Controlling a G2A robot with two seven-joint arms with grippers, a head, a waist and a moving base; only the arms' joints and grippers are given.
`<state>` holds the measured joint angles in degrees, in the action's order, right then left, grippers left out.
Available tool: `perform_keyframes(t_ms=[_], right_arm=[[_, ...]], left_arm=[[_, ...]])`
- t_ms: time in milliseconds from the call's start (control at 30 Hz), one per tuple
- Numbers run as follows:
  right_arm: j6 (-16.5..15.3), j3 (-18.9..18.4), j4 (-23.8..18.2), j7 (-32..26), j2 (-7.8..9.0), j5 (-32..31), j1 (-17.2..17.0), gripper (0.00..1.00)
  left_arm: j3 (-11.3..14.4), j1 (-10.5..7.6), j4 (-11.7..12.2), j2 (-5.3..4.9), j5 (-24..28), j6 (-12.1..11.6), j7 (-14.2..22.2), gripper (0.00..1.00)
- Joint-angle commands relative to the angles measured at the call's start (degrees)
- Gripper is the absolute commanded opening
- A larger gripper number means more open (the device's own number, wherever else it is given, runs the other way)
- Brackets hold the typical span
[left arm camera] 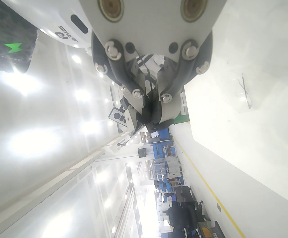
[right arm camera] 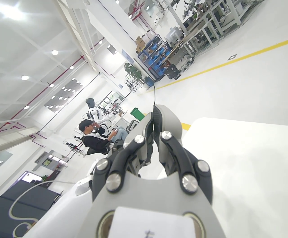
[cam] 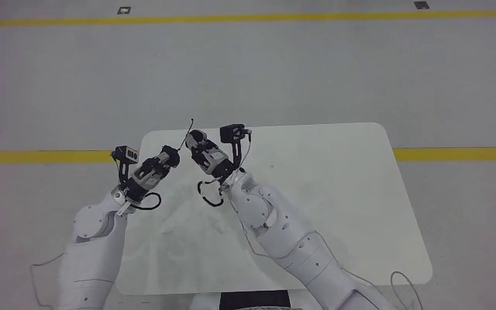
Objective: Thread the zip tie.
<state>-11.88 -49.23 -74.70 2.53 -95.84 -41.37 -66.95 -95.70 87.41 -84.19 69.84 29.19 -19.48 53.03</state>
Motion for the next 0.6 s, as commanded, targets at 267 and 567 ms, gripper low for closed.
perform_keyframes(t_ms=[267,567], right_arm=[[0.02,0.79,1.73,0.84,-0.34,-0.69,0.8,0.0],[0.51,1.1,2.4,1.59,-0.52,-1.64,1.04,0.0]], left_arm=[[0.0,0.0,0.0,0.0,0.0,0.0,0.0,0.0],[0.0,0.0,0.0,0.0,0.0,0.0,0.0,0.0]])
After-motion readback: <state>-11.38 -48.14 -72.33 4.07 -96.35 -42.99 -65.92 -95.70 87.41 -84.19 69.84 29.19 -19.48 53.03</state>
